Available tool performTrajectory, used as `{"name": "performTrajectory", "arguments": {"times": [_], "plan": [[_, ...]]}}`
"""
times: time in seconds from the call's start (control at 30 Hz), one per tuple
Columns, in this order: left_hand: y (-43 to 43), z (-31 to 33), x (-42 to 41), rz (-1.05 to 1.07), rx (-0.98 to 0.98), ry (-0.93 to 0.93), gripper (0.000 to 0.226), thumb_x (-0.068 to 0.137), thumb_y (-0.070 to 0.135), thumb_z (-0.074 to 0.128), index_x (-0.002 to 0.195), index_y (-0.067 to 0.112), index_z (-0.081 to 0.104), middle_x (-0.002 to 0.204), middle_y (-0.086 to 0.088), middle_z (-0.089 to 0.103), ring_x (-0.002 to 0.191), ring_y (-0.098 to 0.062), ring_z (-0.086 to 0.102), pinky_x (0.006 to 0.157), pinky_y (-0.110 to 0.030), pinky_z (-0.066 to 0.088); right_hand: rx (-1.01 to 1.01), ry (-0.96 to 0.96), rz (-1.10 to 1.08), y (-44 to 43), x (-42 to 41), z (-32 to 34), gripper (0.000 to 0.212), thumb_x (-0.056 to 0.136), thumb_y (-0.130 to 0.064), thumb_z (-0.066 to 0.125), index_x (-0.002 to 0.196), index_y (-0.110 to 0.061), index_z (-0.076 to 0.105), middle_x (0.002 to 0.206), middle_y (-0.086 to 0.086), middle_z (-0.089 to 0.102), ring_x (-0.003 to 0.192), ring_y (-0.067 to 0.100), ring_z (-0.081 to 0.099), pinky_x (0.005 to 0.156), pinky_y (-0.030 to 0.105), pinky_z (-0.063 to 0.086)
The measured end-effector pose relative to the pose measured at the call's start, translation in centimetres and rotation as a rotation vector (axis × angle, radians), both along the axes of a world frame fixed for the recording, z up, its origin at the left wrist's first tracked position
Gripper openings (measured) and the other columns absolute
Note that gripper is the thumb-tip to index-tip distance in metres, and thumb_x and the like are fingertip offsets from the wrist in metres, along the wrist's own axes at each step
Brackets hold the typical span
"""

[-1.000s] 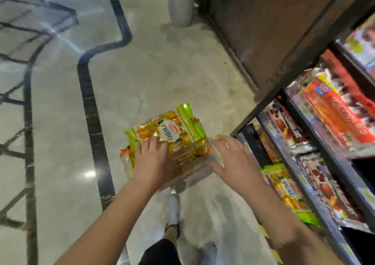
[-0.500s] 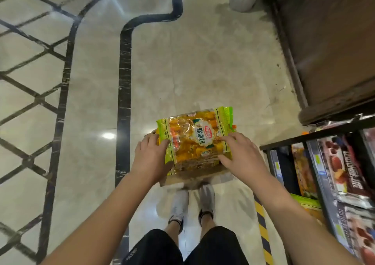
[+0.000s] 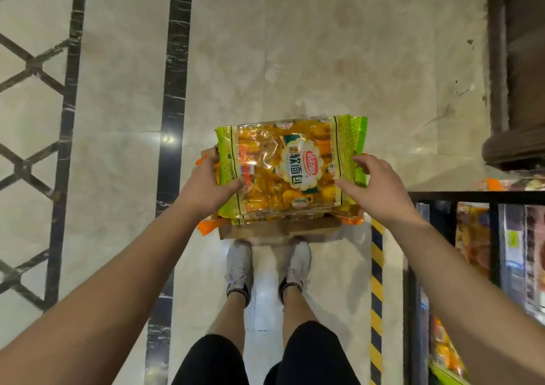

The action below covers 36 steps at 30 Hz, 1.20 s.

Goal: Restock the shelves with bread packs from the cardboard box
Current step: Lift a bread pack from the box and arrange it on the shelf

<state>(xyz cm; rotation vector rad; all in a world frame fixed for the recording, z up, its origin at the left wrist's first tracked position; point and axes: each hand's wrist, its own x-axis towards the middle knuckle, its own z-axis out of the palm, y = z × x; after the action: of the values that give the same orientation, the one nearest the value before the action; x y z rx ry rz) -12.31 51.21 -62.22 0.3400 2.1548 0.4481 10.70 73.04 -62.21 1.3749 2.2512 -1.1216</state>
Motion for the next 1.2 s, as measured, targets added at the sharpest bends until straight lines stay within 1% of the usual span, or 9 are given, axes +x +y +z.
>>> {"name": "performTrajectory", "arguments": {"times": [0.27, 0.4, 0.5, 0.67, 0.77, 0.83, 0.97, 1.1, 1.2], "plan": [[-0.1, -6.9, -1.3, 0.324, 0.063, -0.196, 0.084, 0.096, 0.052, 0.069, 0.164, 0.025, 0.028, 0.16, -0.005, 0.046, 0.143, -0.029, 0.05, 0.108, -0.043, 0.043, -0.123, -0.079, -0.162, 3.0, -1.0, -7.0, 0.094, 0.086, -0.06, 0.072, 0.159, -0.02, 0.029, 0.159, 0.005, 0.043, 0.143, 0.025, 0.044, 0.112, 0.042, 0.041], [-0.4, -9.5, -1.9, 0.36, 0.093, -0.267, 0.082, 0.09, 0.062, 0.071, 0.157, 0.029, 0.04, 0.149, 0.003, 0.057, 0.131, -0.025, 0.058, 0.104, -0.046, 0.046, -0.224, -0.108, -0.295, 3.3, -1.3, -9.4, 0.1, 0.08, -0.064, 0.076, 0.159, -0.02, 0.032, 0.158, 0.002, 0.046, 0.139, 0.024, 0.051, 0.113, 0.044, 0.044], [-0.8, -10.7, -1.8, 0.358, 0.092, -0.288, 0.073, 0.088, 0.065, 0.07, 0.149, 0.032, 0.05, 0.142, 0.006, 0.062, 0.126, -0.022, 0.061, 0.097, -0.042, 0.048, -0.276, -0.085, -0.356, 3.5, -1.0, -10.5, 0.117, 0.059, -0.08, 0.079, 0.152, -0.02, 0.042, 0.148, 0.0, 0.057, 0.128, 0.023, 0.06, 0.109, 0.047, 0.049], [-0.6, -11.6, -1.4, 0.377, 0.084, -0.285, 0.063, 0.09, 0.059, 0.07, 0.144, 0.03, 0.054, 0.136, 0.005, 0.064, 0.119, -0.022, 0.061, 0.104, -0.048, 0.047, -0.307, -0.074, -0.326, 4.3, -0.9, -11.1, 0.086, 0.079, -0.059, 0.079, 0.147, -0.017, 0.046, 0.121, -0.008, 0.06, 0.109, 0.015, 0.06, 0.099, 0.034, 0.049], [-0.5, -11.1, -1.3, 0.355, 0.112, -0.257, 0.063, 0.087, 0.058, 0.073, 0.14, 0.028, 0.06, 0.13, 0.006, 0.069, 0.115, -0.022, 0.065, 0.098, -0.046, 0.051, -0.405, -0.033, -0.317, 4.4, -0.8, -11.0, 0.094, 0.062, -0.072, 0.084, 0.136, -0.021, 0.059, 0.127, -0.006, 0.07, 0.113, 0.019, 0.068, 0.104, 0.046, 0.053], [-0.5, -10.8, -1.3, 0.345, 0.128, -0.209, 0.062, 0.088, 0.054, 0.075, 0.141, 0.027, 0.06, 0.13, 0.004, 0.07, 0.114, -0.022, 0.068, 0.093, -0.042, 0.052, -0.43, -0.018, -0.307, 4.8, -0.1, -12.0, 0.111, 0.044, -0.087, 0.082, 0.134, -0.024, 0.064, 0.127, -0.002, 0.071, 0.116, 0.023, 0.068, 0.105, 0.048, 0.052], [-0.5, -10.4, -1.6, 0.359, 0.168, -0.214, 0.056, 0.088, 0.048, 0.079, 0.137, 0.028, 0.062, 0.126, 0.004, 0.073, 0.114, -0.024, 0.071, 0.1, -0.051, 0.055, -0.478, 0.006, -0.35, 4.6, 0.3, -12.5, 0.114, 0.033, -0.089, 0.082, 0.128, -0.027, 0.069, 0.123, -0.003, 0.073, 0.116, 0.024, 0.068, 0.103, 0.046, 0.053], [-0.6, -9.4, -1.4, 0.347, 0.221, -0.278, 0.058, 0.083, 0.056, 0.078, 0.134, 0.032, 0.064, 0.124, 0.006, 0.076, 0.113, -0.022, 0.073, 0.103, -0.054, 0.055, -0.542, 0.092, -0.391, 3.6, 0.5, -10.9, 0.081, 0.055, -0.068, 0.089, 0.122, -0.027, 0.071, 0.114, -0.004, 0.076, 0.107, 0.021, 0.072, 0.1, 0.047, 0.055], [-0.9, -8.3, -1.0, 0.331, 0.253, -0.328, 0.069, 0.075, 0.07, 0.081, 0.132, 0.035, 0.066, 0.122, 0.006, 0.078, 0.111, -0.023, 0.076, 0.105, -0.056, 0.054, -0.596, 0.183, -0.421, 2.7, 1.2, -10.0, 0.084, 0.057, -0.061, 0.091, 0.128, -0.026, 0.066, 0.118, -0.002, 0.076, 0.107, 0.022, 0.073, 0.099, 0.048, 0.057]]}}
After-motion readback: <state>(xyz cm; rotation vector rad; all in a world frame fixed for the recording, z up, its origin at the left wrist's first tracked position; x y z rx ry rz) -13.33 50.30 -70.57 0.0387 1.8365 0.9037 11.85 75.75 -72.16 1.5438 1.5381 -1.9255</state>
